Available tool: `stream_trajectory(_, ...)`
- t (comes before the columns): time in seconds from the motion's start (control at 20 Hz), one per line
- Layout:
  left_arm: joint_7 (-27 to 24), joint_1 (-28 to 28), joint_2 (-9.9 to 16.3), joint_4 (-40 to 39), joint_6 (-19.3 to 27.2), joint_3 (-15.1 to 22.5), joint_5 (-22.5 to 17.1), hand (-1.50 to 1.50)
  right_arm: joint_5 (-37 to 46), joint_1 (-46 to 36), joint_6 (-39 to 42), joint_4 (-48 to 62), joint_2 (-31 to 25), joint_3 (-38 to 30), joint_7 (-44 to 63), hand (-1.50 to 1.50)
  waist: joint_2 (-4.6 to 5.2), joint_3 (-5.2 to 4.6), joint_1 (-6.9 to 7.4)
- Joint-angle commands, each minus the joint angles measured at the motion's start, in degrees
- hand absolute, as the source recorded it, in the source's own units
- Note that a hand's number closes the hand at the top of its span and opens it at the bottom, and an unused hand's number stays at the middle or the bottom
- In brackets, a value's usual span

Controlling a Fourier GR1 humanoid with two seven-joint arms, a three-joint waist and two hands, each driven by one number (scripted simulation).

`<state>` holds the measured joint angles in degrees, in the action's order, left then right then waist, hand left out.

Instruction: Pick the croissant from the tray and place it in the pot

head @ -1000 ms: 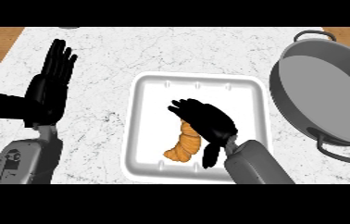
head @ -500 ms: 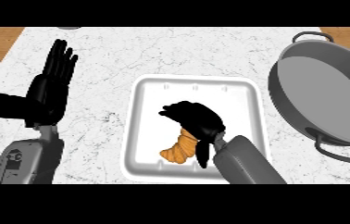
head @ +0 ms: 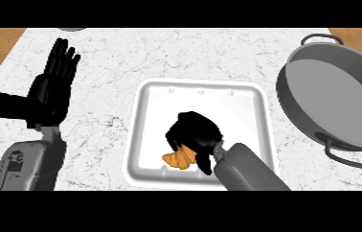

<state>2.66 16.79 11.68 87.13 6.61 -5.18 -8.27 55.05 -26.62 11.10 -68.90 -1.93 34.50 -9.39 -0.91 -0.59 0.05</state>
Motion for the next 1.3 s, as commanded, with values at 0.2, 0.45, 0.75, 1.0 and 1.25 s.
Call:
stream_trajectory(0.2, 1.1, 1.4, 0.6, -0.6, -0.8, -1.2, -0.2, 0.00, 5.7, 3.6, -7.3, -2.4, 1.9, 1.9, 3.9, 1.50, 0.84, 0.59, -0.22)
stream_trajectory(0.45, -1.6, -2.2, -0.7, 0.3, -0.1, -1.0, 0.8, 0.00, 3.2, 6.0, -3.7, -14.9, -2.3, -4.4, 7.2, 1.50, 0.74, 0.59, -0.57)
stream_trajectory(0.75, -0.1, -3.1, -0.4, 2.3, -0.2, -0.4, 1.2, 0.00, 14.4, 23.7, -2.3, -35.3, 1.9, 15.6, 29.4, 1.50, 0.22, 0.53, -1.65)
stream_trajectory(1.0, 0.2, -2.3, 0.9, 1.3, -0.8, -2.1, 0.4, 0.00, 25.0, 26.0, -4.1, -48.2, 0.0, 13.6, 38.2, 1.50, 0.32, 0.53, -2.03)
stream_trajectory(1.25, 2.3, -2.7, 0.8, 3.6, -0.7, -1.2, 0.5, 0.00, 29.8, 26.4, -2.8, -60.7, 0.0, 9.5, 43.5, 1.50, 0.45, 0.58, -1.26)
